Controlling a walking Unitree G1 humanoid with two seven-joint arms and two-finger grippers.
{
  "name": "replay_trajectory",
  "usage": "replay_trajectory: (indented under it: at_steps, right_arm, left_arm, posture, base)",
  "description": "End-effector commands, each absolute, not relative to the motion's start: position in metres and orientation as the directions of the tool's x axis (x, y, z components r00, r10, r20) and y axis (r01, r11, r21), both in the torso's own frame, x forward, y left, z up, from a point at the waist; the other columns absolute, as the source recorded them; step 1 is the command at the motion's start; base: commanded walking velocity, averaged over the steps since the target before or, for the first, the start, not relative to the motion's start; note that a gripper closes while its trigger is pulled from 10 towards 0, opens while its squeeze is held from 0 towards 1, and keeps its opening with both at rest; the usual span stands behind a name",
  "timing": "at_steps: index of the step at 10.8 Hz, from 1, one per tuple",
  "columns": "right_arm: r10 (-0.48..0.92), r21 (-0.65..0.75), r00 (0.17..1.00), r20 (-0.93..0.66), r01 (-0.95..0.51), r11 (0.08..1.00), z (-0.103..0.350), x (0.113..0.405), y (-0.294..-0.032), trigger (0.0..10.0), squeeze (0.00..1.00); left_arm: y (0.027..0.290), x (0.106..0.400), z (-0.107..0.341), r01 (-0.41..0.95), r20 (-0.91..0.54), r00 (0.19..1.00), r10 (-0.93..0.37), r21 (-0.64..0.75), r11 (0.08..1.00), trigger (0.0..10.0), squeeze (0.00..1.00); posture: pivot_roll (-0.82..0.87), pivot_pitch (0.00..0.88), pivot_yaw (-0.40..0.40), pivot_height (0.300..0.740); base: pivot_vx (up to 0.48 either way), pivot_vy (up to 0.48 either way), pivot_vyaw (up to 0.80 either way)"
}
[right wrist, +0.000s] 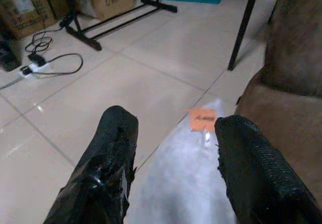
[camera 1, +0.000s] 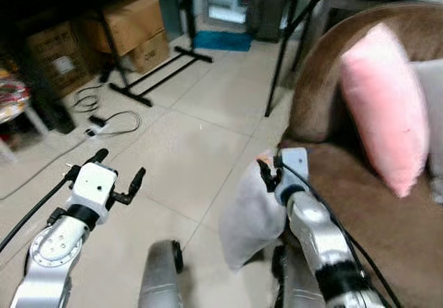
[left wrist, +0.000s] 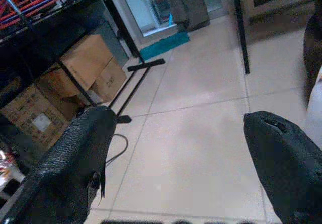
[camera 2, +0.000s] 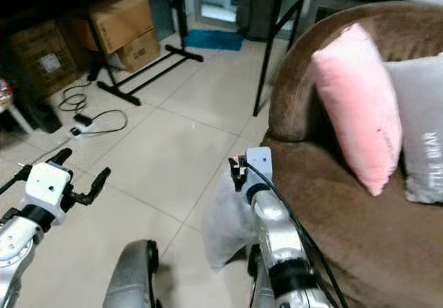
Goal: Move the pillow to the sofa from floor
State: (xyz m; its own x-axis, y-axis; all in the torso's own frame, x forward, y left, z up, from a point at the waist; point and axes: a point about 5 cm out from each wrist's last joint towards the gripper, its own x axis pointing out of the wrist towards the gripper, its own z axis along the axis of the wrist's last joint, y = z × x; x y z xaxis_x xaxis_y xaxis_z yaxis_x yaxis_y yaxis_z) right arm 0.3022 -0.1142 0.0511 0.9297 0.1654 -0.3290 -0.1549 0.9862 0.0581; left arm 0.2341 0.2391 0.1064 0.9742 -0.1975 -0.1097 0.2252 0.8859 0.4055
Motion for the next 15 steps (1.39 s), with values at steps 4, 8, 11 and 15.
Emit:
replay_trajectory:
  at_steps: [4,8,11,15]
  right_arm:
    - [0.154,0.117,0.901,-0.405,-0.116,0.986,0.036,0.313,-0.113,10.0,0.00]
    - [0.208,0.157,0.872,-0.444,-0.153,0.976,0.026,0.316,-0.104,10.0,1.00]
    - [0.120,0.102,0.849,-0.515,-0.079,0.992,0.018,0.317,-0.106,10.0,1.00]
    - [0.003,-0.073,0.796,-0.605,-0.059,0.996,0.006,0.311,-0.111,10.0,0.00]
  left_arm:
    - [0.234,0.235,0.103,0.352,-0.193,0.935,-0.298,0.413,0.840,10.0,0.00]
    - [0.230,0.235,0.100,0.473,-0.258,0.880,-0.399,0.400,0.785,10.0,0.00]
    - [0.217,0.229,0.093,0.628,-0.330,0.776,-0.538,0.313,0.713,10.0,0.00]
    - [0.212,0.219,0.092,0.757,-0.400,0.642,-0.654,0.194,0.624,10.0,0.00]
  posture:
    - [0.00,0.000,0.045,0.481]
    - [0.00,0.000,0.038,0.456]
    - [0.00,0.000,0.039,0.456]
    - [0.01,0.000,0.038,0.456]
  base:
    - [0.000,0.000,0.00]
    - [0.000,0.000,0.00]
    - [0.000,0.000,0.00]
    - [0.000,0.000,0.00]
